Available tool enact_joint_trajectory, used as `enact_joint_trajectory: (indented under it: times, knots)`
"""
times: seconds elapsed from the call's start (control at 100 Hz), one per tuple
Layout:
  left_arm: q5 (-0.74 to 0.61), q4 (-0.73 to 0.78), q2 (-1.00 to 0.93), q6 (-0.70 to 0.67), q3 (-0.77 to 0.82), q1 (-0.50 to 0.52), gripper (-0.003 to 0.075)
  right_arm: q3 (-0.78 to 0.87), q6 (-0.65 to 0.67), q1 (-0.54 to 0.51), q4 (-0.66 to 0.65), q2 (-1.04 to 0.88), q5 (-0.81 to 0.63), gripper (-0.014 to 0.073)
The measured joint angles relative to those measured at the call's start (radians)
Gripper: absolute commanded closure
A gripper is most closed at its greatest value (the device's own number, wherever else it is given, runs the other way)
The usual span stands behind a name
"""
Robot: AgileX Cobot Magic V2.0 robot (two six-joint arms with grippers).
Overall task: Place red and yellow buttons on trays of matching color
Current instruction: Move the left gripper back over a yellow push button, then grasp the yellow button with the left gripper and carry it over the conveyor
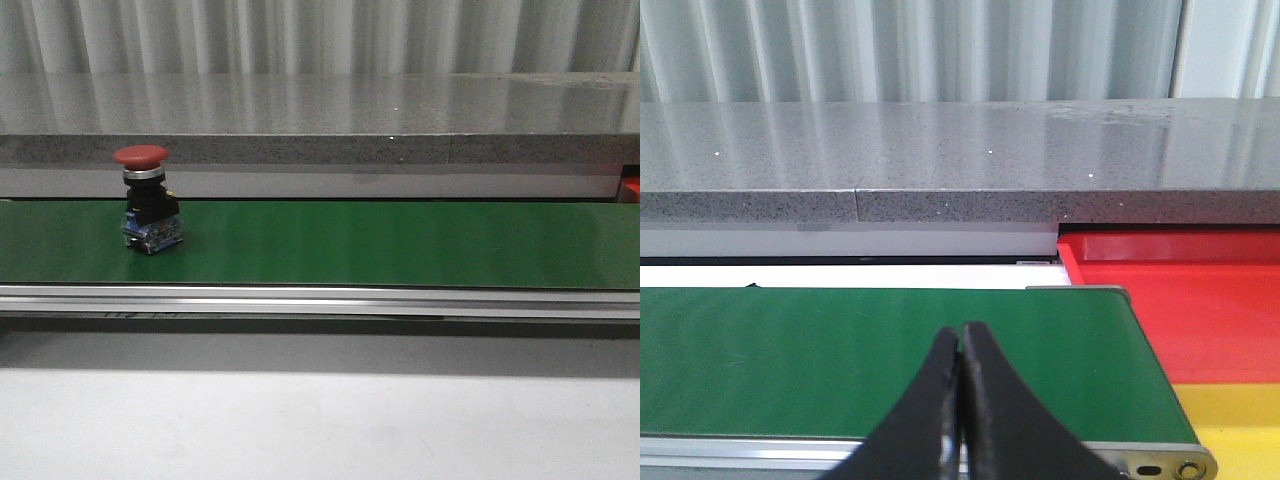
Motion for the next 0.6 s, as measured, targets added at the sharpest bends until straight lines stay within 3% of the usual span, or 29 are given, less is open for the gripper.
enact_joint_trajectory:
  times: [0.18, 0.3, 0.39, 0.6]
  knots:
    - [-0.024, 0.004, 0.076, 0.000, -0.056, 0.006, 0.0152, 0.000, 0.000, 0.000, -0.005, 0.000, 0.000, 0.0662]
    - [-0.031, 0.004, 0.118, 0.000, -0.075, 0.006, 0.0213, 0.000, 0.000, 0.000, 0.000, 0.000, 0.000, 0.0662]
    - [-0.029, 0.004, 0.144, 0.000, -0.075, 0.006, 0.0324, 0.000, 0.000, 0.000, 0.000, 0.000, 0.000, 0.0662]
    - [0.002, 0.009, 0.153, 0.000, -0.082, 0.006, 0.0692, 0.000, 0.000, 0.000, 0.000, 0.000, 0.000, 0.0662]
